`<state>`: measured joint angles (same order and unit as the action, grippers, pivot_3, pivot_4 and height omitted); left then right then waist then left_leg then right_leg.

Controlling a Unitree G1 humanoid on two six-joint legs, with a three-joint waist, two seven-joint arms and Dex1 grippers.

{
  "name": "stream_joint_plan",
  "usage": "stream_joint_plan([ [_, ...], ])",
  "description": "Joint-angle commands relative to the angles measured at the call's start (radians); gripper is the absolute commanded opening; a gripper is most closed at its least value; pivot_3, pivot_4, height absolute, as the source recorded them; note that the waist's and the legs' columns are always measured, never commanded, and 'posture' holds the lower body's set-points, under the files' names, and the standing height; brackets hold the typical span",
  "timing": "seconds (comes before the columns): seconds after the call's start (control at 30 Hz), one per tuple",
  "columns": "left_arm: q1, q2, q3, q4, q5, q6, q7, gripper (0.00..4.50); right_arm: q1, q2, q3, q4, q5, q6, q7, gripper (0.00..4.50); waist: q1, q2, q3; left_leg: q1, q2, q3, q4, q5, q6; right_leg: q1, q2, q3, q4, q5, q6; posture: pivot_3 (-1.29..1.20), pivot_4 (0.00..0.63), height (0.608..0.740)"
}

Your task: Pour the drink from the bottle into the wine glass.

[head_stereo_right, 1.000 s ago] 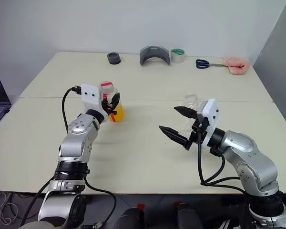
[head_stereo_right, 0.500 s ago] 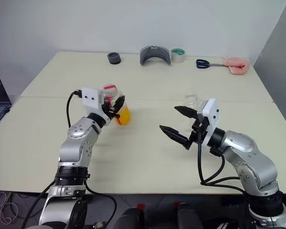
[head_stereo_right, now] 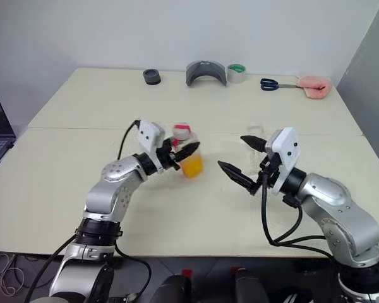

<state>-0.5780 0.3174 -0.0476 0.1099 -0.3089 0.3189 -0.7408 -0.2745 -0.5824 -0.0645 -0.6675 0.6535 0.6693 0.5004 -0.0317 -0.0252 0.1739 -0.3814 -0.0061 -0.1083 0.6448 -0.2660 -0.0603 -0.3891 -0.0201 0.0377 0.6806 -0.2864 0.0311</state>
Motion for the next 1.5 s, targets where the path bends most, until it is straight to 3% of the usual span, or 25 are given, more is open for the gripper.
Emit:
stream_joint_plan([
  [0.03, -0.071, -0.006, -0.022, -0.005, -0.047, -0.02, -0.112, 1.94, -0.017, 0.018, -0.05, -0.082, 0.079, 0.055, -0.069, 4.5, -0.001, 0.0, 0.0, 0.0, 0.0, 0.0, 0.0, 0.0, 0.0, 0.0, 0.0, 0.0, 0.0, 0.0, 0.0, 0.0, 0.15, 0.74],
  [0.23, -0.131, -0.031, -0.081, 0.049, -0.074, -0.038, -0.294, 1.92, -0.114, 0.098, 0.002, -0.076, 0.123, 0.121, -0.165, 4.5, -0.002, 0.0, 0.0, 0.0, 0.0, 0.0, 0.0, 0.0, 0.0, 0.0, 0.001, 0.0, 0.0, 0.0, 0.0, 0.0, 0.15, 0.74],
  [0.4, -0.149, -0.045, -0.099, 0.072, -0.065, -0.053, -0.357, 1.92, -0.184, 0.132, 0.082, -0.025, 0.04, 0.104, -0.191, 4.5, -0.003, 0.0, 0.0, 0.0, 0.0, 0.0, 0.0, 0.0, 0.0, 0.0, 0.001, 0.001, 0.0, 0.0, 0.0, 0.0, 0.15, 0.74],
  [0.93, -0.144, -0.033, -0.105, 0.089, -0.036, -0.089, -0.4, 1.92, -0.253, 0.157, 0.149, 0.062, -0.097, 0.11, -0.171, 4.5, -0.002, 0.0, 0.0, 0.0, 0.0, 0.0, 0.0, 0.0, 0.0, -0.001, 0.0, 0.0, 0.0, 0.0, 0.0, 0.0, 0.15, 0.74],
  [1.03, -0.141, -0.032, -0.106, 0.087, -0.033, -0.092, -0.402, 1.92, -0.25, 0.156, 0.154, 0.057, -0.094, 0.127, -0.161, 3.88, -0.002, 0.0, 0.0, 0.0, 0.0, 0.0, 0.0, 0.0, 0.0, -0.001, 0.0, 0.0, 0.0, 0.0, 0.0, 0.0, 0.15, 0.74],
  [1.23, -0.139, -0.033, -0.106, 0.082, -0.026, -0.097, -0.404, 1.92, -0.25, 0.156, 0.161, 0.055, -0.099, 0.142, -0.151, 1.86, -0.002, 0.0, 0.0, 0.0, 0.0, 0.0, 0.0, 0.0, 0.0, -0.001, 0.0, 0.0, 0.0, 0.0, 0.0, 0.0, 0.15, 0.74],
  [1.43, -0.141, -0.032, -0.109, 0.074, -0.028, -0.098, -0.414, 1.92, -0.241, 0.134, 0.178, 0.061, -0.11, 0.121, -0.091, 1.85, -0.002, 0.0, 0.0, 0.0, 0.0, 0.0, 0.0, 0.0, 0.0, -0.001, 0.0, 0.0, 0.0, 0.0, 0.0, 0.0, 0.15, 0.74],
  [1.5, -0.144, -0.03, -0.112, 0.071, -0.031, -0.095, -0.423, 1.92, -0.243, 0.118, 0.179, 0.085, -0.097, 0.072, -0.007, 1.85, -0.002, 0.0, 0.0, 0.0, 0.0, 0.0, 0.0, 0.0, 0.0, -0.001, 0.0, 0.0, 0.0, 0.0, 0.0, 0.0, 0.15, 0.74],
])
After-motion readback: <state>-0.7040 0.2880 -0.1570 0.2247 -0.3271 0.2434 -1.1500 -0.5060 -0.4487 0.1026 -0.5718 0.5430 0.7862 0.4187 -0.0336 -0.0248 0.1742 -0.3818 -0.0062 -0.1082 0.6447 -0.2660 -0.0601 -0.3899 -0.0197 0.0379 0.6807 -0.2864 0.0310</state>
